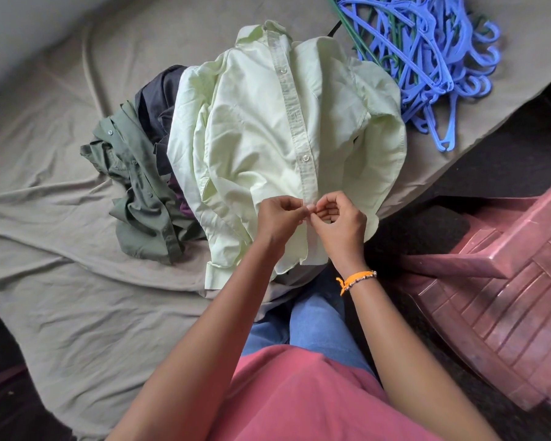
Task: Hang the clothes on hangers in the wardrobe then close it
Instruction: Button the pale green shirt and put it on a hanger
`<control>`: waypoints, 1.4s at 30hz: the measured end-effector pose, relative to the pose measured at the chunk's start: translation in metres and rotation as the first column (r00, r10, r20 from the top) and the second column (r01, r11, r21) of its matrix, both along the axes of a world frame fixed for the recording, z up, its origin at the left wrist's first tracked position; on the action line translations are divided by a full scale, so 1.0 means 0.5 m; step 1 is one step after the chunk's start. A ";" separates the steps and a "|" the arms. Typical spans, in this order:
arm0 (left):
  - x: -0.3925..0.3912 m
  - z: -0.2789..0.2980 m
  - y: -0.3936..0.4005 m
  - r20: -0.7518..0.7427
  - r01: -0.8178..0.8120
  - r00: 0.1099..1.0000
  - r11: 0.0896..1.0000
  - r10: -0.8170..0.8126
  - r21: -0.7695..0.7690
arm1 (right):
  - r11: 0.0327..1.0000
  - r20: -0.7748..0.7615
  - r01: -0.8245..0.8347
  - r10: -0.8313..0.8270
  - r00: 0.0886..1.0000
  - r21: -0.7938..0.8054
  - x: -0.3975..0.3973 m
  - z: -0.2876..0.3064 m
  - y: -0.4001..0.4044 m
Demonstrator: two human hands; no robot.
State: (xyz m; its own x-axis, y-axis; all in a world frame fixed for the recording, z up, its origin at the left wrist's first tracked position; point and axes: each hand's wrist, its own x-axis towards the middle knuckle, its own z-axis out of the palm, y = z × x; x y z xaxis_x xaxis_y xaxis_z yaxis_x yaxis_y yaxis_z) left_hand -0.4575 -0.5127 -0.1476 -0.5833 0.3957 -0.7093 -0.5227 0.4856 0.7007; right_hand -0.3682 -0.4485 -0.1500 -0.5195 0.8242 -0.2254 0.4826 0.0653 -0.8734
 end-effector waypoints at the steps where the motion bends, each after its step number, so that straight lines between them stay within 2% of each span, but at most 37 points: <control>1: 0.001 -0.002 0.001 -0.040 0.014 0.999 1.000 -0.014 -0.007 | 1.000 0.004 0.008 -0.008 1.000 -0.008 0.002 -0.002 0.000; 4: 0.000 -0.005 0.001 -0.123 0.072 0.990 0.997 -0.071 0.001 | 0.999 0.019 0.021 -0.020 1.000 -0.038 0.010 -0.004 0.004; 11: -0.010 -0.020 -0.011 -0.187 0.151 0.972 0.988 -0.140 0.045 | 0.990 0.067 -0.003 0.013 0.998 -0.143 0.003 -0.003 0.015; 15: -0.015 -0.018 -0.014 -0.264 0.242 0.935 0.970 -0.238 -0.015 | 0.988 0.153 -0.032 0.055 0.987 -0.150 0.002 -0.004 0.018; 17: -0.019 -0.020 -0.013 -0.265 0.268 0.927 0.963 -0.266 -0.026 | 0.947 0.139 -0.013 0.060 0.988 -0.320 -0.001 -0.002 0.029; 19: -0.023 -0.026 -0.019 -0.141 0.228 0.966 0.972 -0.217 0.064 | 0.818 0.041 -0.008 0.039 0.998 -0.575 -0.004 0.007 0.042; 21: -0.025 -0.032 -0.030 0.005 0.152 0.988 0.976 -0.154 0.156 | 0.733 0.002 -0.031 0.044 0.999 -0.680 -0.004 0.008 0.051; 22: -0.025 -0.033 -0.037 0.055 0.125 0.989 0.974 -0.137 0.190 | 0.731 0.004 -0.020 0.031 1.000 -0.682 -0.004 0.003 0.051; 24: -0.023 -0.035 -0.049 0.079 0.136 0.985 0.970 -0.155 0.201 | 0.813 0.048 0.084 -0.069 0.996 -0.576 -0.002 -0.012 0.041; 25: -0.021 -0.036 -0.055 0.046 0.177 0.981 0.970 -0.187 0.168 | 0.868 0.069 0.152 -0.135 0.988 -0.472 0.002 -0.020 0.032; 27: -0.012 -0.045 -0.071 -0.129 0.279 0.953 0.960 -0.275 0.015 | 0.943 0.082 0.192 -0.177 0.981 -0.271 0.012 -0.035 0.007; 30: 0.006 -0.069 -0.099 -0.443 0.342 0.801 0.915 -0.404 -0.215 | 0.998 0.243 -0.005 0.018 0.970 -0.055 0.029 -0.078 -0.033; 32: 0.015 -0.082 -0.109 -0.549 0.363 0.663 0.860 -0.510 -0.360 | 0.993 0.394 -0.113 0.096 0.914 0.019 0.029 -0.111 -0.041; 35: 0.026 -0.089 -0.105 -0.556 0.366 0.512 0.752 -0.654 -0.547 | 0.996 0.479 -0.067 0.035 0.877 0.051 0.014 -0.138 -0.030; 37: 0.031 -0.100 -0.095 -0.606 0.357 0.352 0.701 -0.714 -0.618 | 0.996 0.517 -0.041 -0.008 0.856 0.082 0.003 -0.150 -0.012; 38: 0.033 -0.111 -0.091 -0.598 0.373 0.239 0.641 -0.765 -0.671 | 0.996 0.514 -0.035 -0.012 0.858 0.083 0.001 -0.158 -0.004; 40: 0.036 -0.139 -0.089 -0.495 0.419 0.035 0.462 -0.868 -0.782 | 0.999 0.435 0.006 -0.027 0.900 0.049 0.001 -0.170 0.015; 42: 0.038 -0.164 -0.096 -0.423 0.412 -0.091 0.353 -0.901 -0.840 | 0.997 0.350 0.080 -0.080 0.933 0.013 0.006 -0.176 0.033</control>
State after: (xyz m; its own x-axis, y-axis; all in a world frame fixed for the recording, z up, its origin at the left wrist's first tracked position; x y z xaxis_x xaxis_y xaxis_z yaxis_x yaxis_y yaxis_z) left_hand -0.4387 -0.5604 -0.2293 -0.4271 0.8434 -0.3261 0.8828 0.4669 0.0512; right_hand -0.3650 -0.4318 -0.2380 -0.3400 0.8591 -0.3825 0.7610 0.0125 -0.6486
